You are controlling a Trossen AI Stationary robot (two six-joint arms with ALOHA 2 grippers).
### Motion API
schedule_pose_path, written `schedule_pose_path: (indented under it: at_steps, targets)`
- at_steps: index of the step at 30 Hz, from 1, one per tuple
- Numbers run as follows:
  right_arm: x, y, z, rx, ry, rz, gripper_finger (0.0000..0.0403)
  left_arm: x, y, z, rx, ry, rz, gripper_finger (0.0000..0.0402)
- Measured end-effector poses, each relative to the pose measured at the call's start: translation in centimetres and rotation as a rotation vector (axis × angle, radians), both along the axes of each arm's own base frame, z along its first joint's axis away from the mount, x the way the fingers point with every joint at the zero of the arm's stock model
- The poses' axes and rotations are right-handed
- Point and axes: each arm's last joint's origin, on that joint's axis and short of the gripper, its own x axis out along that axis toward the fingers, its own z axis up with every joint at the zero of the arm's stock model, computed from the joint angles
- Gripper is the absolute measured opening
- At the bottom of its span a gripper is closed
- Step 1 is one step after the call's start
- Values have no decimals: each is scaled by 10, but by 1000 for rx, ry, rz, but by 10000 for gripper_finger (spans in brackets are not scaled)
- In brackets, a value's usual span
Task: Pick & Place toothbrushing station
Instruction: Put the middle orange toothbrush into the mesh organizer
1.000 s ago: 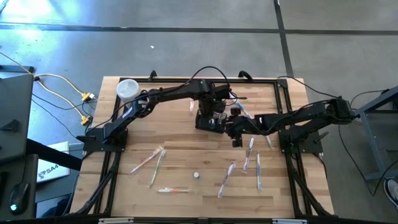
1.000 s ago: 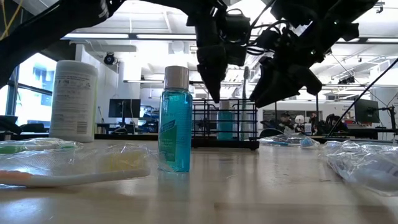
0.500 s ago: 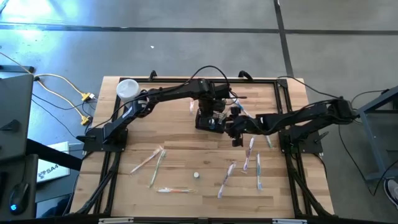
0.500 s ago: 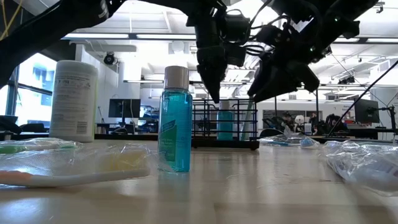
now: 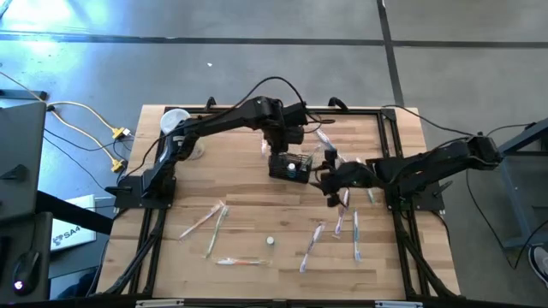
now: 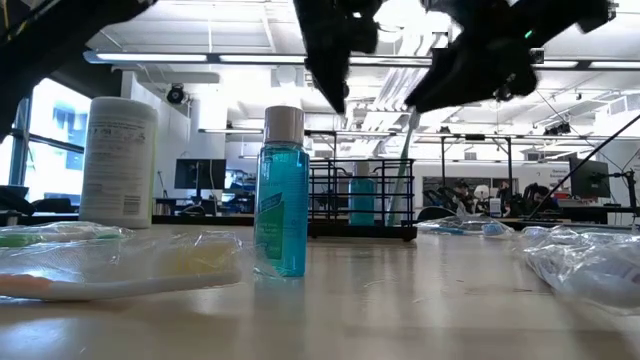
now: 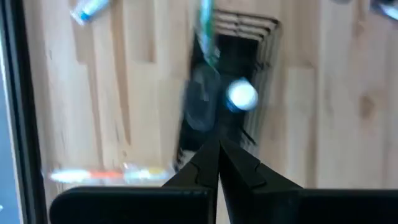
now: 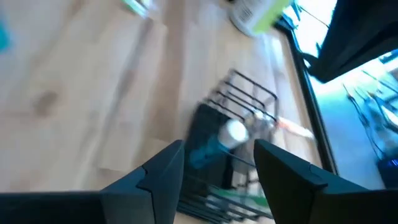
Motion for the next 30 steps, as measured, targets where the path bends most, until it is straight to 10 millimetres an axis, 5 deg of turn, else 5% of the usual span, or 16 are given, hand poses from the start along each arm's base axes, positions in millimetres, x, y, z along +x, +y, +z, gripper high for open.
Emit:
schedule_pose_path:
  at_steps: [15, 23, 30]
  targets:
    - [-41, 68, 21, 255, -53, 239, 188, -62, -89, 63, -98, -9, 87, 7]
    - [-49, 85, 22, 349, -45, 297, 188, -94, -125, 49, -127, 97, 125, 7]
    - [-49, 89, 25, 390, -77, 297, 188, -141, -131, 7, -123, 288, 199, 43]
